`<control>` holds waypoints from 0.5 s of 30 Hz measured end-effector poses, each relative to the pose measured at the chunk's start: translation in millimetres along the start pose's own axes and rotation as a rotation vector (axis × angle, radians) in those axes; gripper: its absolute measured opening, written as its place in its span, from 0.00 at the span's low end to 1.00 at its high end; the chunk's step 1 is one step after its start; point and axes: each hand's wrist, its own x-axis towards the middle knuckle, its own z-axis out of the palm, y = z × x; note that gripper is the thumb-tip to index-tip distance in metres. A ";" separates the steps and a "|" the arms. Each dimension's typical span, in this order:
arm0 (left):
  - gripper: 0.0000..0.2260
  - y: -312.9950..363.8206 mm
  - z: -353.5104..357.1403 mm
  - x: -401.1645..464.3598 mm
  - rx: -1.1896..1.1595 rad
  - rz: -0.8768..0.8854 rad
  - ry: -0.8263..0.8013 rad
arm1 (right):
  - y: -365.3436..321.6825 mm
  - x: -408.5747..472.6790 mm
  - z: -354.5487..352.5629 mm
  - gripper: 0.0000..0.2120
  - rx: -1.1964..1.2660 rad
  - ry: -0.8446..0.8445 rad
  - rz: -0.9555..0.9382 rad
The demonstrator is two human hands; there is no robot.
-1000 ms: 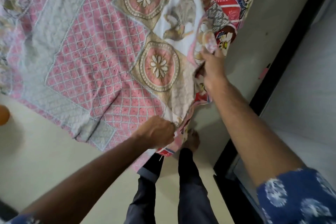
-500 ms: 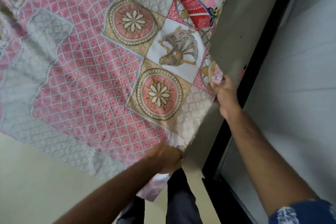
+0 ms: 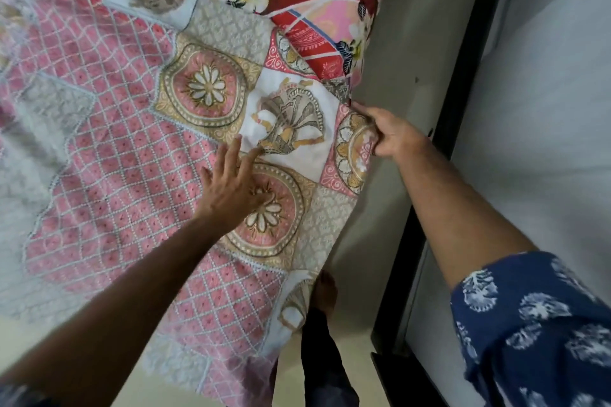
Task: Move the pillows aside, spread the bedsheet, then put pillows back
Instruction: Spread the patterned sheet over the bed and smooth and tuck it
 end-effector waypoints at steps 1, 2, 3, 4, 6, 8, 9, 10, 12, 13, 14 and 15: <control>0.44 -1.3 1.6 1.8 -0.007 -0.014 -0.015 | -2.4 0.5 -0.1 0.11 -0.028 -0.046 0.021; 0.46 -0.9 3.1 3.3 -0.007 -0.023 -0.025 | -4.5 -0.2 -0.2 0.13 -0.057 -0.086 0.040; 0.46 -0.2 4.8 4.3 -0.003 -0.028 -0.034 | -5.8 -1.9 0.4 0.15 -0.082 -0.119 0.054; 0.47 0.2 6.2 5.7 0.002 -0.034 -0.046 | -7.3 -1.6 -0.5 0.14 -0.109 -0.128 0.055; 0.48 -0.9 6.8 8.5 0.022 -0.036 -0.069 | -10.6 2.4 -6.0 0.11 -0.100 -0.083 -0.017; 0.49 -4.5 5.0 12.4 0.044 -0.016 -0.086 | -12.7 9.1 -22.5 0.09 0.044 0.028 -0.222; 0.51 -7.4 3.7 15.0 0.058 -0.003 -0.090 | -12.5 12.0 -31.8 0.06 0.097 0.138 -0.343; 0.52 -9.9 1.6 17.7 0.079 0.011 -0.098 | -8.3 15.7 -40.0 0.02 0.107 0.263 -0.441; 0.57 -13.0 -3.2 24.9 0.124 0.032 -0.124 | 5.1 22.6 -46.6 0.04 0.081 0.425 -0.498; 0.59 -14.0 -5.1 29.2 0.135 0.030 -0.146 | 10.2 26.9 -44.5 0.04 0.082 0.448 -0.461; 0.60 -14.6 -6.4 33.2 0.141 0.022 -0.171 | 12.9 32.6 -41.9 0.02 0.083 0.427 -0.414; 0.61 -15.2 -7.3 36.8 0.145 0.017 -0.195 | 11.8 36.0 -38.4 0.07 0.099 0.383 -0.356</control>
